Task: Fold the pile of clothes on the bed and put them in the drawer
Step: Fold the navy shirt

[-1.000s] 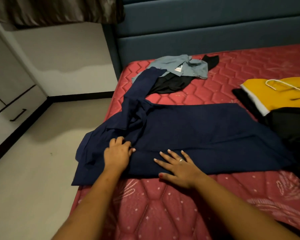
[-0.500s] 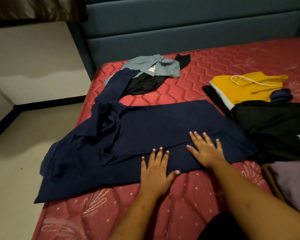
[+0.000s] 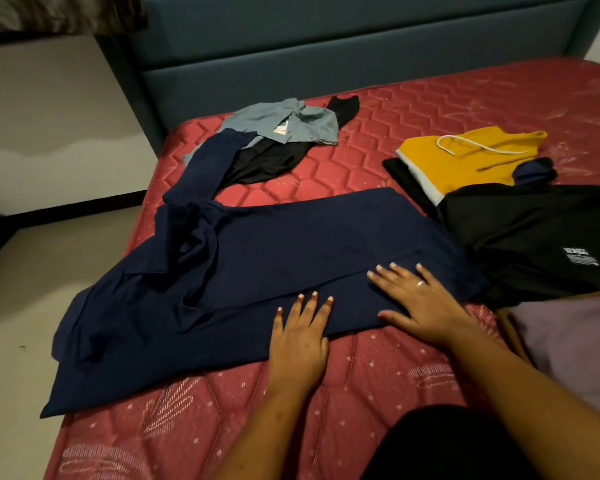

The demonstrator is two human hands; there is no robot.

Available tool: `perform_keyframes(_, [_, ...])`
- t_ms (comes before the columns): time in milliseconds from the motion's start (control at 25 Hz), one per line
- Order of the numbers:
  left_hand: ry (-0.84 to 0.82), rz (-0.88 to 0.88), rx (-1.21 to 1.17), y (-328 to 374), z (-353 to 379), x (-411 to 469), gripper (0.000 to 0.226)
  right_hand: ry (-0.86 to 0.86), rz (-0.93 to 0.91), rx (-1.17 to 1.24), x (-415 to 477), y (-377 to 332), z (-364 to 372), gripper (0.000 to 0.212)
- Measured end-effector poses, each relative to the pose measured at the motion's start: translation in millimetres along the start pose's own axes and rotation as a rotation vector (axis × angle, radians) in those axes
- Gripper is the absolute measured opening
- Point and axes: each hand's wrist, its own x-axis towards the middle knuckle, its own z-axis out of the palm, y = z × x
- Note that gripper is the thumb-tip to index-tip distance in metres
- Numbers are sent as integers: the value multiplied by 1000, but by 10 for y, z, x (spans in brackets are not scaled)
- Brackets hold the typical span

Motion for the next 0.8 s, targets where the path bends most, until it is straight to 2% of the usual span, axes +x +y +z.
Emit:
perform_keyframes(80, [25, -19, -7, -3, -2, 12, 67, -68, -30, 9, -137, 50, -2, 77])
perform_keyframes(200, [68, -107, -34, -5, -16, -13, 70, -90, 13, -71, -211, 88, -25, 61])
perform_keyframes(320, [10, -187, -12, -11, -63, -59, 69, -20, 242, -93, -261, 63, -20, 71])
perform_keyframes(440, [-29, -197, 23, 18, -136, -74, 71, 7, 413, -171, -335, 109, -66, 67])
perform_keyframes(520, [-64, -176, 50, 11, -172, -114, 71, 37, 400, -223, -411, 120, -107, 59])
perform_keyframes(680, [-112, -148, 107, 0, -243, -286, 74, -66, 362, -369, -572, 76, -129, 32])
perform_keyframes(800, [-155, -113, 123, 72, -257, -503, 76, -152, 318, -549, -753, -19, -371, 39])
